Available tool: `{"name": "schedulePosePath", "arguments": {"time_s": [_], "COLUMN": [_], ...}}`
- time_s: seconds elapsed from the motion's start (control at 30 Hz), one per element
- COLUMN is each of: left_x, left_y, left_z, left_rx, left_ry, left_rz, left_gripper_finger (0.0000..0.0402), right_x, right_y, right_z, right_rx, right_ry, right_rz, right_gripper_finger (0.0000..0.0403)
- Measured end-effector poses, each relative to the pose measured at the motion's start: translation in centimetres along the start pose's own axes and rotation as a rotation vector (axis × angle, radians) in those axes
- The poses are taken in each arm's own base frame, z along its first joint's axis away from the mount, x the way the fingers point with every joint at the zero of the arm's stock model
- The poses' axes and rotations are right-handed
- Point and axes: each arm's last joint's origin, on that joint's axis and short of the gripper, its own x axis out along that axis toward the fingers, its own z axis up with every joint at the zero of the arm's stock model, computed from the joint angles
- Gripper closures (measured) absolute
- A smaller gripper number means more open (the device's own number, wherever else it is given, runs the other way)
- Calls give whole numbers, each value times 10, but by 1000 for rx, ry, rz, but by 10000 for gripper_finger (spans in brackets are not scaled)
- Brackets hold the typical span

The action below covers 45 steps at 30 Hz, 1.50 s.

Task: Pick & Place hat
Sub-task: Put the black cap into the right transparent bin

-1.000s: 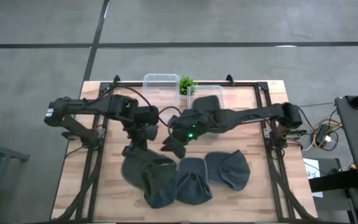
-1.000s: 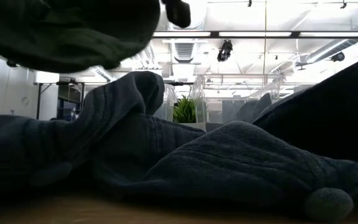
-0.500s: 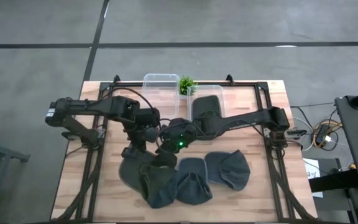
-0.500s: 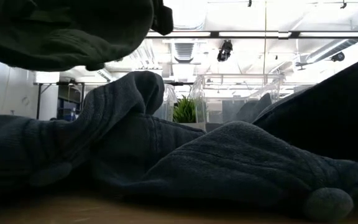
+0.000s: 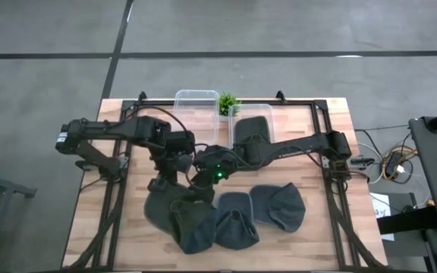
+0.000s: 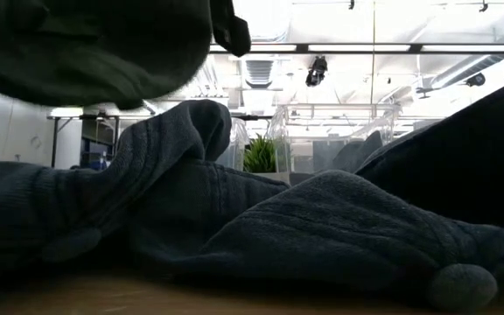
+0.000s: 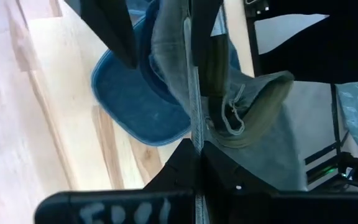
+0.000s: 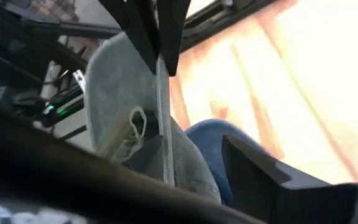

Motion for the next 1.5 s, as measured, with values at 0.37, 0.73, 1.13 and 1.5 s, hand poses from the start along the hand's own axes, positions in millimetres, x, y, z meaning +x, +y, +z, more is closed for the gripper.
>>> {"name": "schedulePosePath", "arguments": {"time_s": [0.37,0.73,1.13,1.5], "left_x": [-12,-41,-55,-54], "left_y": [-6,-7,-5,-4], "left_z": [-5,-12,-13,-12], "left_rx": [-7,-10,-24,-22], "left_ry": [-59,-163,-206,-211], "left_rz": [-42,3,15,18], "left_gripper_finger": [397,397,397,397], "right_x": [-14,-19,-16,-17], "right_y": [20,29,29,28], "right_z": [2,5,3,4], "right_rx": [-158,-201,-169,-150], "right_ry": [-122,-200,-192,-187], "right_rz": [-41,-39,-34,-19], "right_gripper_finger": [208,206,207,317]}}
